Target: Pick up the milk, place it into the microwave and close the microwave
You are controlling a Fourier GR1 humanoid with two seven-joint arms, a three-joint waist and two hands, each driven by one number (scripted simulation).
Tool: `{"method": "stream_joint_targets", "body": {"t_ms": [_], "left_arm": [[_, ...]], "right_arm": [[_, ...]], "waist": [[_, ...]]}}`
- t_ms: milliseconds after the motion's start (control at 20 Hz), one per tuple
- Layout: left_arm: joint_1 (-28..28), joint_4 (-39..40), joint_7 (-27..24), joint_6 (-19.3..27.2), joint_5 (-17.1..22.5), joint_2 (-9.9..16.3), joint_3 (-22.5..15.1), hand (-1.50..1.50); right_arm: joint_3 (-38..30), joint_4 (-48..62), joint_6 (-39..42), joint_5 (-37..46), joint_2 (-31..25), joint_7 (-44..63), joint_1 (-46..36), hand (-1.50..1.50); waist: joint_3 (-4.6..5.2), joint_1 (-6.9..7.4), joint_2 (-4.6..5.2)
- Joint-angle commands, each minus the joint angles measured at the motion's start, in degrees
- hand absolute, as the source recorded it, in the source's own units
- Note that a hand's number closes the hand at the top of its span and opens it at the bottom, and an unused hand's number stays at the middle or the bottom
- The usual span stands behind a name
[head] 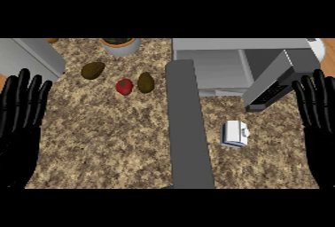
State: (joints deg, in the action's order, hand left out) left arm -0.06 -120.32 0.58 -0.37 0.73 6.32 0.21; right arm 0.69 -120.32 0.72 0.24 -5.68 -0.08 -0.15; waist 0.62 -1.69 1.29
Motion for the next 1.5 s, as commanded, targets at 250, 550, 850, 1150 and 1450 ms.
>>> {"method": "stream_joint_targets", "body": {"t_ms": [250, 550, 850, 1150, 1450], "left_arm": [[-0.61, 3.06, -1.63, 0.27, -1.87, -0.16, 1.12, -1.50], [8.47, -1.46, 1.16, -2.52, 8.27, -3.14, 1.16, -1.50], [9.41, -3.11, 2.81, -3.18, 8.79, -2.59, 2.73, -1.50], [17.81, -5.61, -2.53, -6.37, 9.28, -4.01, 2.48, -1.50], [19.30, -3.63, -5.06, -10.69, 12.31, -3.11, 5.23, -1.50]], "right_arm": [[16.13, 4.07, -12.58, 9.36, 5.55, -1.17, -2.89, -1.50], [23.33, -3.52, -7.38, -1.74, 5.65, 9.68, -0.59, -1.50], [27.84, -2.13, -12.62, 4.09, 5.67, 4.75, 2.64, -1.50], [22.67, 3.75, -14.95, 5.23, 5.66, 2.56, 1.48, -1.50], [19.41, 7.03, -14.79, 4.77, 5.46, -0.44, 3.27, -1.50]], "waist": [[-0.60, 2.05, -1.29], [-0.57, 2.13, -1.49], [-0.61, 1.78, -1.40], [-0.61, 1.97, -1.37], [-0.61, 1.94, -1.34]]}}
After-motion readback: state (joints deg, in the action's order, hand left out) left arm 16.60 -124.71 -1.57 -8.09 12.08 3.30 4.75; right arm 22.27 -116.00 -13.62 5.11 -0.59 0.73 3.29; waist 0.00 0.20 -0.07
